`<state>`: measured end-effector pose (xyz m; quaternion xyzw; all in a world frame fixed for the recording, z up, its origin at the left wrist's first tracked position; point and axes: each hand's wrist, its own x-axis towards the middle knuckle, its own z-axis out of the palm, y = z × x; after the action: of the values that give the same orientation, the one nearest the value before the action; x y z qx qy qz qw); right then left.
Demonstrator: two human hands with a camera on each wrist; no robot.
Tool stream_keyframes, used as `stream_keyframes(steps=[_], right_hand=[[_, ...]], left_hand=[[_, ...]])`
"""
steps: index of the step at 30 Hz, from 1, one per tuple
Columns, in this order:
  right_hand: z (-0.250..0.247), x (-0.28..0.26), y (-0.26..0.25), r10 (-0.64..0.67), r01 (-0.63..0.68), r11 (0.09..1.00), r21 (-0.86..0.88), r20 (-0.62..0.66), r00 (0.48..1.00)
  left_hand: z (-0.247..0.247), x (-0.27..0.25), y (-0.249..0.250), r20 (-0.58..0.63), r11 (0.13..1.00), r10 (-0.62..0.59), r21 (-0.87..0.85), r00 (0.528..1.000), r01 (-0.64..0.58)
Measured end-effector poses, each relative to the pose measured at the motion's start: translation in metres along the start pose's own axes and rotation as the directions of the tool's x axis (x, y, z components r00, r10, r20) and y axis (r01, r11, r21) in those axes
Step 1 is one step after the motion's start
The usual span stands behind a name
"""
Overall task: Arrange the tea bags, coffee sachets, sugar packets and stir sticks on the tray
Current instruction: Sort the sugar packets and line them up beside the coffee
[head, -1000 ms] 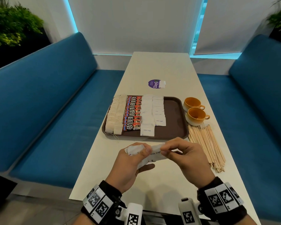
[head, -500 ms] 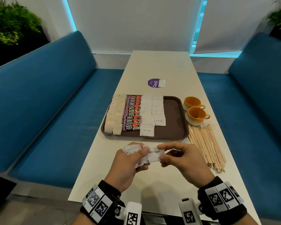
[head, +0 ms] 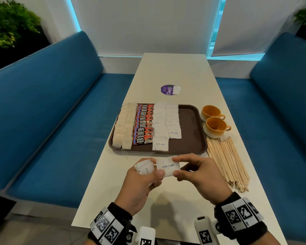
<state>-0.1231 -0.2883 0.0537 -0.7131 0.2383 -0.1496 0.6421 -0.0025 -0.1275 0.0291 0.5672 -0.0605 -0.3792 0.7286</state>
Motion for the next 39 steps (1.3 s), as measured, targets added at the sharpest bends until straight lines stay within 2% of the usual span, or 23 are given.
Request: stream_keyframes(steps=[3, 8, 12, 15, 20, 24, 30, 34, 37, 39], right_hand=[[0.001, 0.009, 0.004, 0.015, -0.015, 1.000, -0.001, -0.021, 1.000], [-0.008, 0.045, 0.011, 0.005, -0.009, 0.998, -0.059, -0.067, 0.998], [-0.026, 0.090, 0.020, 0.036, -0.056, 0.985, -0.161, -0.128, 0.991], [-0.038, 0.126, 0.034, 0.113, -0.133, 0.986, -0.098, -0.183, 0.977], [-0.042, 0.167, 0.056, 0.224, -0.247, 0.961, -0.123, -0.174, 0.959], [-0.036, 0.182, 0.059, 0.284, -0.312, 0.924, -0.220, -0.150, 0.947], [-0.030, 0.195, 0.062, 0.272, -0.323, 0.852, -0.412, -0.179, 0.945], [-0.029, 0.199, 0.056, 0.273, -0.305, 0.772, -0.558, -0.141, 0.951], [-0.029, 0.199, 0.053, 0.289, -0.305, 0.762, -0.572, -0.121, 0.950], [-0.029, 0.194, 0.050, 0.267, -0.295, 0.796, -0.529, -0.129, 0.955]], left_hand=[[-0.004, 0.006, -0.002, -0.026, 1.000, -0.018, 0.011, 0.999, 0.018], [-0.010, 0.018, 0.000, -0.029, 0.980, -0.116, -0.168, 0.993, 0.110], [-0.016, 0.018, 0.003, 0.013, 0.952, -0.198, -0.236, 0.980, 0.195], [-0.018, 0.017, 0.003, 0.031, 0.939, -0.238, -0.248, 0.971, 0.238], [-0.021, 0.017, -0.001, 0.028, 0.932, -0.268, -0.244, 0.963, 0.266], [-0.023, 0.018, -0.002, 0.029, 0.928, -0.274, -0.253, 0.961, 0.273], [-0.027, 0.019, -0.001, 0.032, 0.931, -0.272, -0.244, 0.962, 0.272], [-0.027, 0.018, -0.001, 0.040, 0.930, -0.265, -0.255, 0.963, 0.266], [-0.027, 0.017, 0.000, 0.039, 0.930, -0.262, -0.255, 0.964, 0.263], [-0.027, 0.016, -0.001, 0.038, 0.935, -0.253, -0.245, 0.967, 0.255]])
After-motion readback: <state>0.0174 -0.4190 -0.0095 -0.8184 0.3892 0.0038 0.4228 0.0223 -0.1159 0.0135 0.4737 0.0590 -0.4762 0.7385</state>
